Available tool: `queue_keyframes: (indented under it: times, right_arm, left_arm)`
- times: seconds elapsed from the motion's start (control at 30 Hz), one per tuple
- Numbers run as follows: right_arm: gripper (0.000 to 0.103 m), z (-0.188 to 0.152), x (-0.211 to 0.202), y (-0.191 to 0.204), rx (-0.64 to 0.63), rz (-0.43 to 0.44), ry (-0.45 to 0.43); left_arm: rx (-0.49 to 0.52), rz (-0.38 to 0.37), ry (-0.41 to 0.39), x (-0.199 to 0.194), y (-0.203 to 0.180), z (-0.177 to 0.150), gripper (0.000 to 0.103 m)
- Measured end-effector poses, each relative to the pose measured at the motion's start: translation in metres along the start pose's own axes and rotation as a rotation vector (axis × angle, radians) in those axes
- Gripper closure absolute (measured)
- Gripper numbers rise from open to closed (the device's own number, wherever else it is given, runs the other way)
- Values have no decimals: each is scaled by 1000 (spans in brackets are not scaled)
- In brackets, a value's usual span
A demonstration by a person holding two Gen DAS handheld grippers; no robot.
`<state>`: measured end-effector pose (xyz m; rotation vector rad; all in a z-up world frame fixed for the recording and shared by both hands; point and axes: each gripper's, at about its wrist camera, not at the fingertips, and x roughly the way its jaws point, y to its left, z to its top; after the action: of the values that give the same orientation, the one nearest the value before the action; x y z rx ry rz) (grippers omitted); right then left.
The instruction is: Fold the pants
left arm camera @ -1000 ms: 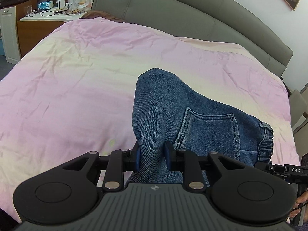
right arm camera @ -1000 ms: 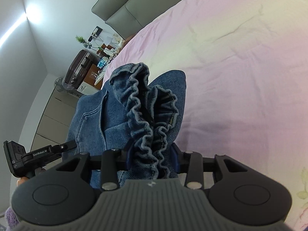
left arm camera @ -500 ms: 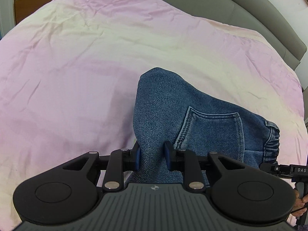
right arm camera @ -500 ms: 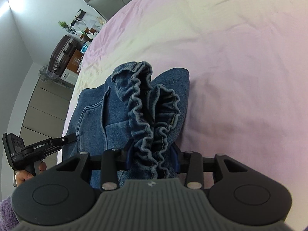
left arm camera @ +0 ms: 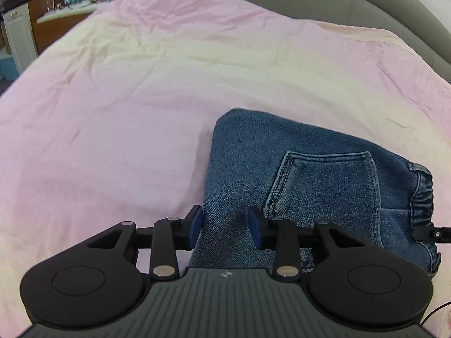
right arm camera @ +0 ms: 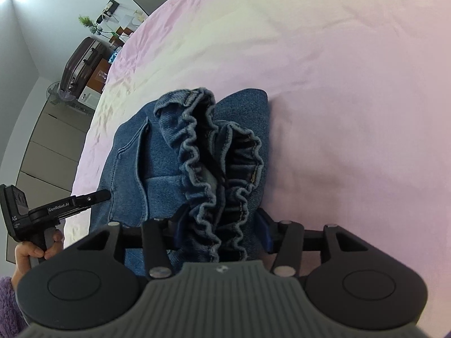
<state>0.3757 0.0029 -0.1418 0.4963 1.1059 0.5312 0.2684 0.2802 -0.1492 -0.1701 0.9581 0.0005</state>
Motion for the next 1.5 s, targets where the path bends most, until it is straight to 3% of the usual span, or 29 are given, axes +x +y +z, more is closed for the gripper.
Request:
queue_keyframes:
  times: [0.1, 0.2, 0.27, 0.37, 0.5, 0.7, 1.0, 1.1, 1.17, 1.3, 1.5]
  right_arm:
    - [49, -5, -27, 23, -166, -67, -80]
    - [51, -17, -47, 52, -315, -80, -150]
    - [62, -32, -52, 75, -447, -108, -186]
    - [71, -53, -47, 96, -570, -120, -192]
    - [77, -73, -29, 97, -609, -154, -159]
    - [77, -96, -6, 85, -666, -223, -158]
    - [79, -78, 1, 83, -594, -233, -101]
    - [76, -69, -14, 95, -587, -229, -95]
    - [64, -66, -36, 106, -582, -214, -120]
    - [57, -71, -86, 131, -585, -175, -183]
    - [41, -97, -166, 163, -636, -134, -288]
  left_arm:
    - [40, 18, -19, -27, -7, -5, 62]
    - [111, 47, -32, -50, -22, -18, 62]
    - [148, 64, -49, -59, -31, -30, 63]
    - [192, 106, -48, -57, -37, -47, 70]
    - [177, 115, 7, -40, -27, -67, 76]
    - [187, 144, 39, -20, -21, -85, 76]
    - [207, 186, 50, -27, -29, -85, 76]
    - [222, 202, 31, -56, -35, -80, 76]
    - [242, 198, -2, -84, -41, -79, 76]
    - [309, 218, -72, -147, -60, -76, 72]
    - [397, 248, -201, -236, -91, -75, 56]
